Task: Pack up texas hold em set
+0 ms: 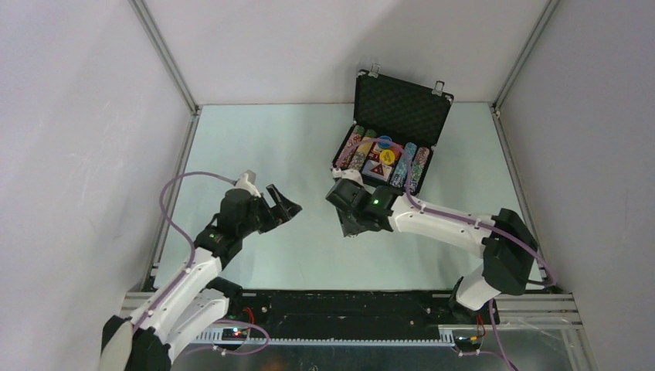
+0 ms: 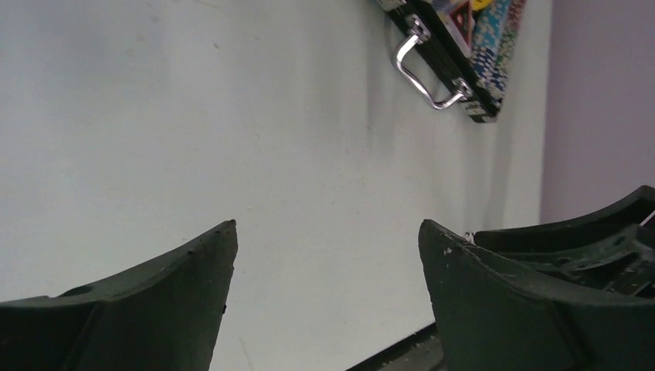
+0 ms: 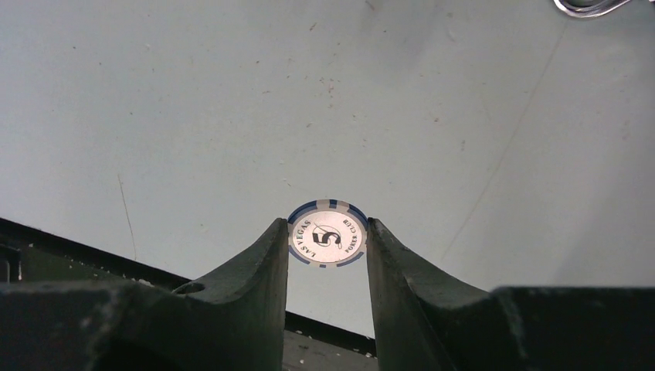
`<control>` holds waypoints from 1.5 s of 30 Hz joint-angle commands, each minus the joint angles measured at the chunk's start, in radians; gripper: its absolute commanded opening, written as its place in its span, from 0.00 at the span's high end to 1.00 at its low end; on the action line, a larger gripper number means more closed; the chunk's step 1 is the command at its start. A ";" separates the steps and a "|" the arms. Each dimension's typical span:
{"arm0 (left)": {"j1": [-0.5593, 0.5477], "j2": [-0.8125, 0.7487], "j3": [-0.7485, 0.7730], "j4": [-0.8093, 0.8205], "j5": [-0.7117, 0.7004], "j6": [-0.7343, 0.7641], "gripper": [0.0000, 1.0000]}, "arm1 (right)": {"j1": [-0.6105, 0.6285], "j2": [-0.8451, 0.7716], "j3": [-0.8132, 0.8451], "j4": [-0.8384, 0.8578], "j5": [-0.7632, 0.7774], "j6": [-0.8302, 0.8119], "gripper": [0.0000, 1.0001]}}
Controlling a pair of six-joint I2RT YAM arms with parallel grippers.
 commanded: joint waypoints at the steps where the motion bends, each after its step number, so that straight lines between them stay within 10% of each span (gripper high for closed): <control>1: 0.006 0.076 -0.050 0.285 0.173 -0.125 0.09 | -0.026 -0.078 -0.002 -0.030 -0.035 -0.089 0.60; 15: -0.020 0.297 -0.065 0.633 0.443 -0.272 0.14 | -0.034 -0.112 0.004 0.068 -0.189 -0.257 0.60; 45: -0.025 0.264 -0.099 0.630 0.473 -0.239 0.13 | -0.229 -0.144 -0.023 0.059 -0.035 -0.024 0.47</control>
